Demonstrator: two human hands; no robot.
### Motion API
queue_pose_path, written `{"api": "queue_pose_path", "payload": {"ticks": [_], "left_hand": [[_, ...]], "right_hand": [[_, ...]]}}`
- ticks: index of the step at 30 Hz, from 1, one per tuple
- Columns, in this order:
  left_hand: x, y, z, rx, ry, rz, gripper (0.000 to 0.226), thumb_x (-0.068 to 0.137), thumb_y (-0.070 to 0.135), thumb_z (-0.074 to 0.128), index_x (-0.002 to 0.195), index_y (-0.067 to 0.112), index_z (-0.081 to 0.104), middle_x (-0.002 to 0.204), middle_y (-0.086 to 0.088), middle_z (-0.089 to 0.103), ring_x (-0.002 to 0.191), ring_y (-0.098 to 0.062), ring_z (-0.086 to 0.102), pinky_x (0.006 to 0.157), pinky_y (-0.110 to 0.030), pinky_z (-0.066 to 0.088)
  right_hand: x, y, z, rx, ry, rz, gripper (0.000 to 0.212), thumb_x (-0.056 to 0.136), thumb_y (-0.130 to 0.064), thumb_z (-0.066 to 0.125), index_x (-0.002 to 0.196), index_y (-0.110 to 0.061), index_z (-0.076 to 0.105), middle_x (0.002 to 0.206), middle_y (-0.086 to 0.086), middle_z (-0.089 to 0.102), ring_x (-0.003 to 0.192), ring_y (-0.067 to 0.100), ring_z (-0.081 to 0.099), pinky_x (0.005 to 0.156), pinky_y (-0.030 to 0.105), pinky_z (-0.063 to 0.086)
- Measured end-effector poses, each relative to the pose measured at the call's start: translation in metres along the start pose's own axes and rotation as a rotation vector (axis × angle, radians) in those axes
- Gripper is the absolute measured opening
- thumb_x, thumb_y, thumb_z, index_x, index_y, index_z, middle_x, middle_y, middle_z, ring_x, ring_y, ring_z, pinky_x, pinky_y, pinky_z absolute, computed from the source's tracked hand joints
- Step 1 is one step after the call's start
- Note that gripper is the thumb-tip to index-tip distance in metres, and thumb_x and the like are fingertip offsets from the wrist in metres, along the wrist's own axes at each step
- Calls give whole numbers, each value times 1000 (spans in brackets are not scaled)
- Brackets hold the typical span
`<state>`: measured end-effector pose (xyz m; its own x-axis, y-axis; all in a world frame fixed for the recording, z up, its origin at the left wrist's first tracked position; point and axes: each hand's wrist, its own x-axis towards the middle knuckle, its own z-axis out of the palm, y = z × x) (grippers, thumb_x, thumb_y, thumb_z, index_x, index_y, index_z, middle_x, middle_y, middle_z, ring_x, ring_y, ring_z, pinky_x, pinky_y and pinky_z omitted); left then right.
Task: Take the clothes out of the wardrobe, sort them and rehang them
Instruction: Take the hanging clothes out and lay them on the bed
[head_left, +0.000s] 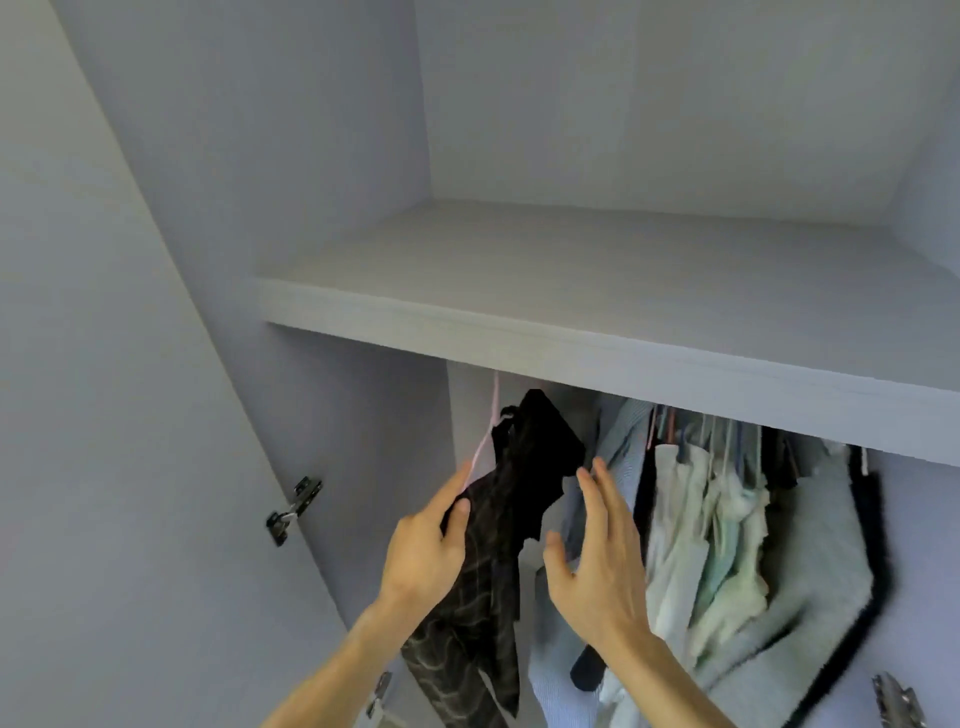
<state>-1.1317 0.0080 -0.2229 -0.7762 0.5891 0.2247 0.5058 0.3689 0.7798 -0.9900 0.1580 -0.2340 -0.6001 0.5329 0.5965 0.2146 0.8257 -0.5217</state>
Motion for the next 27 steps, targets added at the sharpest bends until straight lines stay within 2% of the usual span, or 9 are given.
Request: {"api": "queue_pose_path", "payload": {"ticks": [4, 7, 10, 13, 16, 20, 22, 25, 27], "left_hand": [[-92, -38, -39, 63, -11, -125, 49, 105, 29, 46, 138, 64, 34, 47, 10, 44, 41, -11, 38, 47, -16, 34], [-173, -61, -67, 141, -37, -231, 54, 105, 32, 44, 133, 74, 27, 54, 10, 52, 46, -14, 43, 54, -19, 43], [-257, -77, -94, 220, 15, -380, 52, 103, 40, 43, 135, 76, 23, 74, 16, 65, 64, -12, 58, 74, -25, 53], [-345, -83, -115, 303, 90, -498, 50, 102, 44, 40, 140, 71, 20, 110, 16, 72, 94, -16, 64, 84, -31, 51], [-437, -79, -125, 361, 192, -648, 49, 100, 47, 42, 142, 64, 25, 120, 17, 69, 103, -18, 64, 85, -33, 50], [-550, -55, -130, 342, 407, -891, 43, 94, 52, 46, 136, 55, 36, 118, 22, 68, 104, -8, 64, 86, -27, 50], [-600, -38, -128, 280, 536, -1005, 38, 92, 53, 50, 129, 54, 42, 116, 26, 67, 105, -1, 63, 88, -23, 49], [-669, -11, -117, 262, 700, -1176, 31, 88, 57, 51, 119, 54, 46, 109, 24, 69, 101, -1, 63, 88, -26, 49], [-704, 9, -106, 265, 807, -1266, 31, 86, 57, 51, 114, 47, 54, 104, 19, 70, 98, -4, 62, 89, -26, 47]], "right_hand": [[-20, -40, 35, 127, -261, 40, 74, 93, -60, 41, 152, -18, 30, 161, -3, 27, 146, 15, 28, 114, 39, 37], [-33, -80, 59, 140, -499, -56, 78, 91, -74, 29, 148, -22, 40, 155, -6, 37, 145, 14, 29, 117, 40, 33], [-68, -128, 86, 192, -884, -213, 68, 91, -75, 20, 123, -34, 63, 132, -19, 57, 133, 6, 43, 109, 31, 40], [-130, -180, 108, 249, -1173, -254, 46, 97, -62, 30, 95, -33, 65, 106, -21, 62, 105, 3, 57, 89, 25, 49], [-203, -234, 116, 288, -1303, -366, 48, 98, -57, 29, 75, -26, 58, 91, -12, 63, 88, 4, 59, 73, 25, 45], [-296, -295, 100, 423, -1427, -575, 47, 96, -53, 31, 69, -21, 52, 74, -5, 58, 72, 6, 58, 68, 31, 43], [-338, -320, 85, 500, -1488, -690, 44, 96, -51, 33, 67, -23, 51, 71, -6, 55, 72, 6, 57, 64, 24, 42], [-393, -354, 58, 587, -1559, -908, 42, 97, -52, 32, 68, -27, 49, 71, -9, 52, 73, 7, 55, 65, 34, 45], [-424, -374, 35, 671, -1582, -1045, 41, 98, -51, 34, 68, -28, 49, 71, -9, 50, 72, 9, 54, 64, 35, 44]]}}
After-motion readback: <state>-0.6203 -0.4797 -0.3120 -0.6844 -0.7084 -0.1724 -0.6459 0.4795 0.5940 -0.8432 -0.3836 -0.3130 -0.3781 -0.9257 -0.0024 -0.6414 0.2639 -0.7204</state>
